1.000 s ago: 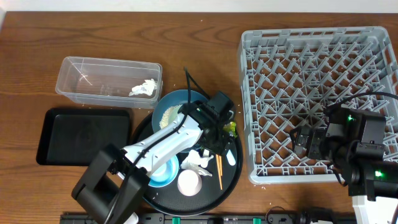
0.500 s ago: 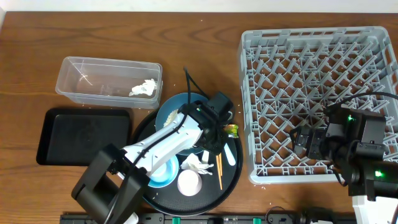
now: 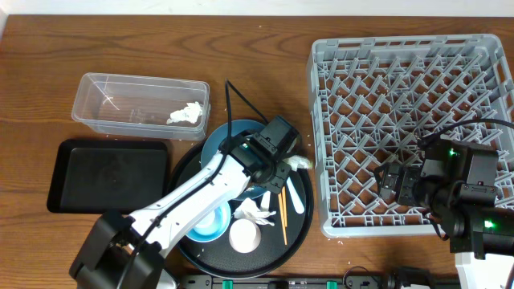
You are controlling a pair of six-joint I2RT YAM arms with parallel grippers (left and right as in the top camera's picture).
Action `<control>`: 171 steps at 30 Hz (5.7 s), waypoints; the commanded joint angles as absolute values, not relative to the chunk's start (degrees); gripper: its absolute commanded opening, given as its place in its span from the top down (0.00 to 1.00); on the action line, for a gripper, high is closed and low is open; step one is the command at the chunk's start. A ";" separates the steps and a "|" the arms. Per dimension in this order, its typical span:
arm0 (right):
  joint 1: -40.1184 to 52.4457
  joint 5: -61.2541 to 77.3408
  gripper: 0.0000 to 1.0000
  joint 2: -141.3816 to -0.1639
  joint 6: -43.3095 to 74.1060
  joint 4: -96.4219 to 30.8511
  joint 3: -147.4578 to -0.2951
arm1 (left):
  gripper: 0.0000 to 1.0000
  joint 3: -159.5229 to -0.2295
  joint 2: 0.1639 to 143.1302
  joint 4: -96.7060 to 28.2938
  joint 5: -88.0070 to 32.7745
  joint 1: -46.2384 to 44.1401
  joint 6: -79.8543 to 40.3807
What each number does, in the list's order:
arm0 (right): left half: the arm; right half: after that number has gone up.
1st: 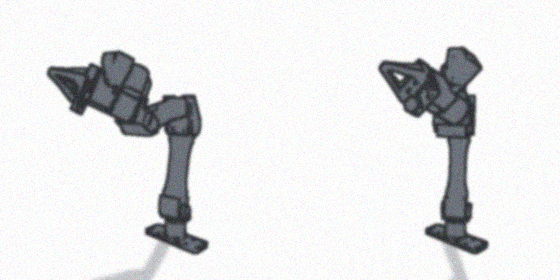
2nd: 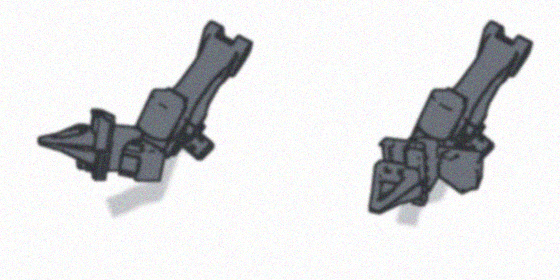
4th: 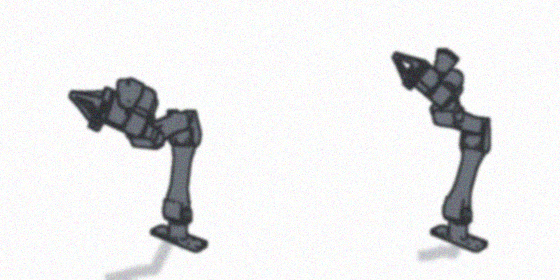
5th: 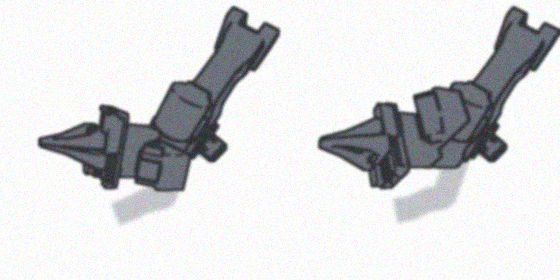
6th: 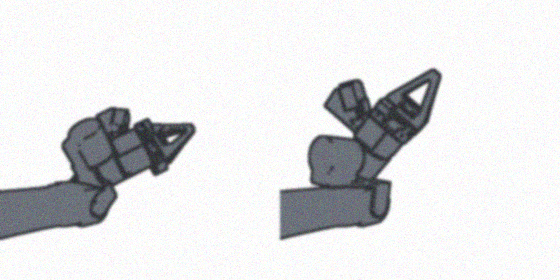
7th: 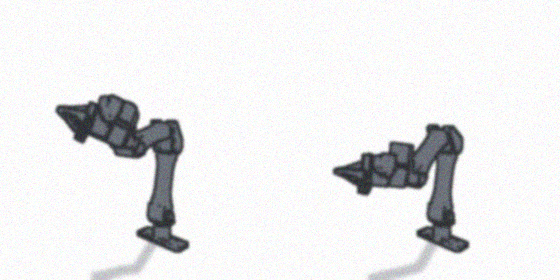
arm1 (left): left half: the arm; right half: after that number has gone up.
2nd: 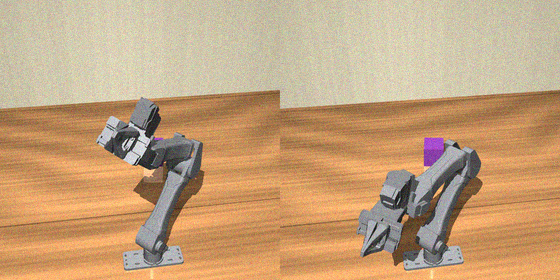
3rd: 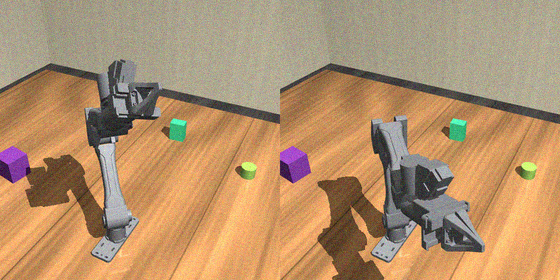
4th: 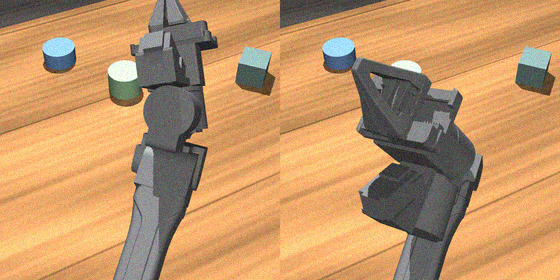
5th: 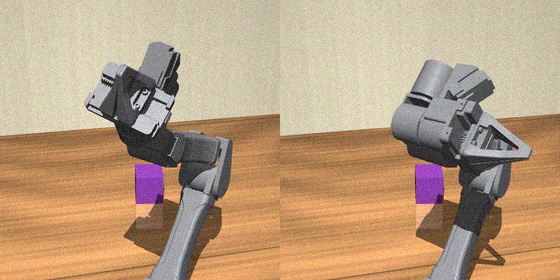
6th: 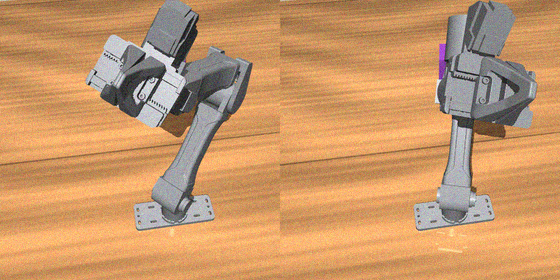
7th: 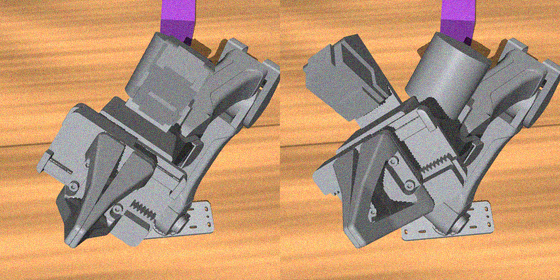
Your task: Sort waste into correct bins and load items into the dishwasher rack
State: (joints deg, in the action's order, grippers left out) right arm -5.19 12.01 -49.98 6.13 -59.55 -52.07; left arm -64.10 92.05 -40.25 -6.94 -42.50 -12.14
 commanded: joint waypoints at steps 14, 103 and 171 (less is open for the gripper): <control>-5.19 12.23 0.01 -49.78 6.79 -60.31 -53.17 | 0.94 -65.78 86.63 -42.22 4.10 -40.05 -11.64; -5.19 12.25 0.01 -49.78 6.81 -61.56 -53.17 | 0.94 -67.75 107.57 -37.06 -11.25 -34.30 -20.86; -5.19 12.23 0.01 -49.78 6.81 -62.41 -53.17 | 0.94 -50.85 80.95 -39.97 -90.11 43.62 4.25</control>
State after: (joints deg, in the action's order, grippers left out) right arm -5.19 12.01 -49.98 6.13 -62.35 -52.12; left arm -51.13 79.99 -40.16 -82.52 42.13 3.29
